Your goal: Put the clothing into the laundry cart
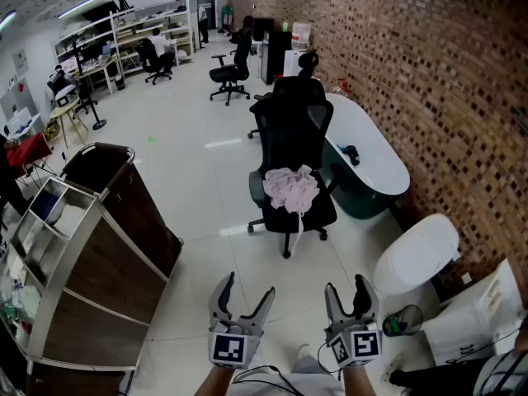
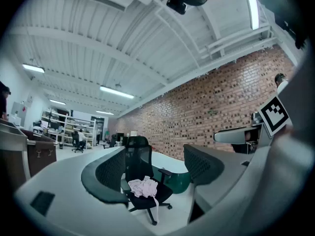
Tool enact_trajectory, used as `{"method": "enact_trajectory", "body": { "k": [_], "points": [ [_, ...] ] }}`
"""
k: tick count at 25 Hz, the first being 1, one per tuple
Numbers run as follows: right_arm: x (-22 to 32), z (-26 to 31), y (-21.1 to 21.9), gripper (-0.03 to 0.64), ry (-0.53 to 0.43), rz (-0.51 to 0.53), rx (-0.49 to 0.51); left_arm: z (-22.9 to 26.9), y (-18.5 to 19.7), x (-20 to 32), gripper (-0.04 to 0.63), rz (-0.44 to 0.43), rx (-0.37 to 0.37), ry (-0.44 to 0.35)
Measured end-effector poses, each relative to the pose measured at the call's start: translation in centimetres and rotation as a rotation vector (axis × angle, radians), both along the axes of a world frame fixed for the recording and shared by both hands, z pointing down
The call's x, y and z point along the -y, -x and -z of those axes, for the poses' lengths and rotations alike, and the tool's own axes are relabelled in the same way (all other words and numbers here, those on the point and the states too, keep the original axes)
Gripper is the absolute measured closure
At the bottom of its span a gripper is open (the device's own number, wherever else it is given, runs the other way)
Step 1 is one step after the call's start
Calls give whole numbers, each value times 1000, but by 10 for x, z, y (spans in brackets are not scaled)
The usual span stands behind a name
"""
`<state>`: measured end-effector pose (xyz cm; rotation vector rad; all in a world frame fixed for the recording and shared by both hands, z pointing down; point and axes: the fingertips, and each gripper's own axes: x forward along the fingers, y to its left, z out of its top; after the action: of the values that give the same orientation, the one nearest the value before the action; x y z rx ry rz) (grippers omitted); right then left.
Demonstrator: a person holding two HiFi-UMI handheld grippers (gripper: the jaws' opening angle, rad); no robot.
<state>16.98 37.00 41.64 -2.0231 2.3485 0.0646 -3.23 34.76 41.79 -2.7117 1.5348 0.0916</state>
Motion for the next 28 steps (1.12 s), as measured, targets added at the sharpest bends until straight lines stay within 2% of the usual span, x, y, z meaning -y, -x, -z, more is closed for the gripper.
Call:
{"method": "enact_trajectory", "body": {
  "k": [5,11,17,28],
  "points": [
    [7,-7,4,305,4,2,1,-10,-3,12,239,-9,-17,27],
    [39,-3,-21,305,-9,26,29,-3,-25,35,239,17,12,16],
    [81,2,-61,305,-34,69,66,3,-59,63,239,66,33,19],
    [134,-4,-148,307,-67,109,94,6,-147,110,241,113,66,22]
  ]
}}
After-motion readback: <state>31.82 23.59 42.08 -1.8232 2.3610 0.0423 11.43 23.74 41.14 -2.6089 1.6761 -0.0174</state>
